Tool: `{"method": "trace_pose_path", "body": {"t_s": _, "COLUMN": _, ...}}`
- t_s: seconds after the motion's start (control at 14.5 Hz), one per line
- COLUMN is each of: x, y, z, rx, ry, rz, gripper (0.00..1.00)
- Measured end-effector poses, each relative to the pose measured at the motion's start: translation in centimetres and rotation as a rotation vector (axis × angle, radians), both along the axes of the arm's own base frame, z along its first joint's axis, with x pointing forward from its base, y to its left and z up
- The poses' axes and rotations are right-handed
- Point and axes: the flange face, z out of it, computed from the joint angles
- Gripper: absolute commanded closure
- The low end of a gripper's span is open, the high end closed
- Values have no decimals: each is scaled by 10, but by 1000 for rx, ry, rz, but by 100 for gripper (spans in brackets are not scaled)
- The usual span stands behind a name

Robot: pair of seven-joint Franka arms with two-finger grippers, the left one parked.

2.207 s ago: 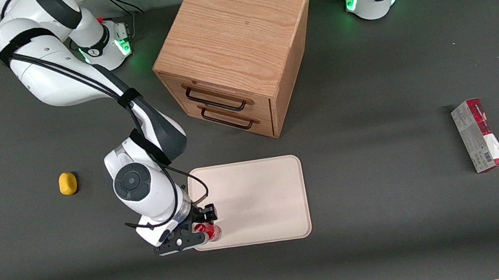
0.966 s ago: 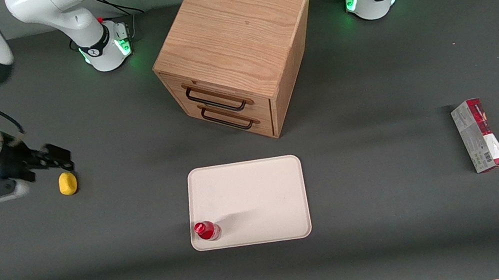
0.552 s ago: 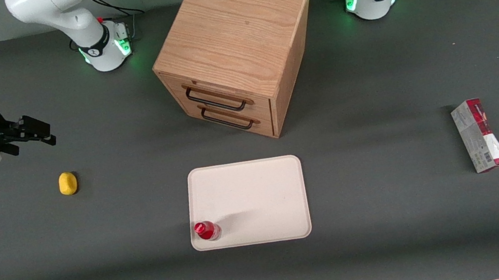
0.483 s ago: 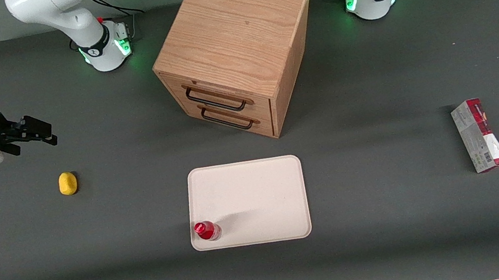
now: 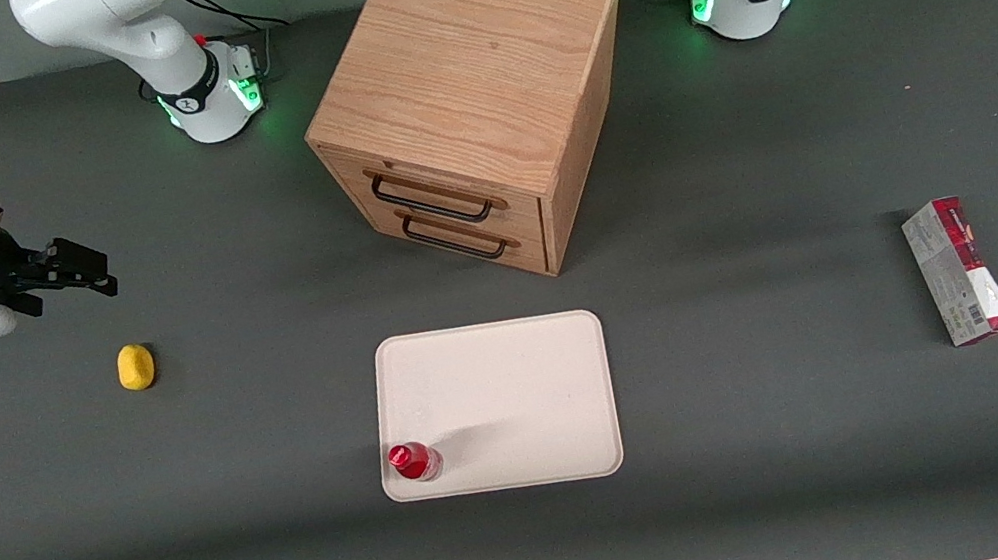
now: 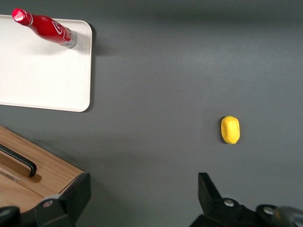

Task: Place coke bottle on tray

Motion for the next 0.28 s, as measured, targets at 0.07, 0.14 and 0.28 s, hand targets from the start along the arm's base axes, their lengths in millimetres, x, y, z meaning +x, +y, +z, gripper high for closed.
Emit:
{"method": "trace_pose_path", "body": {"t_s": 0.07, "x": 0, "y": 0, "z": 3, "rx": 0, "ry": -5, "rz": 0, "gripper": 0}}
{"method": "trace_pose_path", "body": {"t_s": 0.14, "x": 0, "y": -1, "z": 7, "rx": 0, "ry": -7, "rz": -1, "gripper": 0}}
{"method": "trace_pose_path", "body": {"t_s": 0.28, "x": 0, "y": -2, "z": 10, "rx": -2, "ry": -6, "rz": -3, "gripper": 0}}
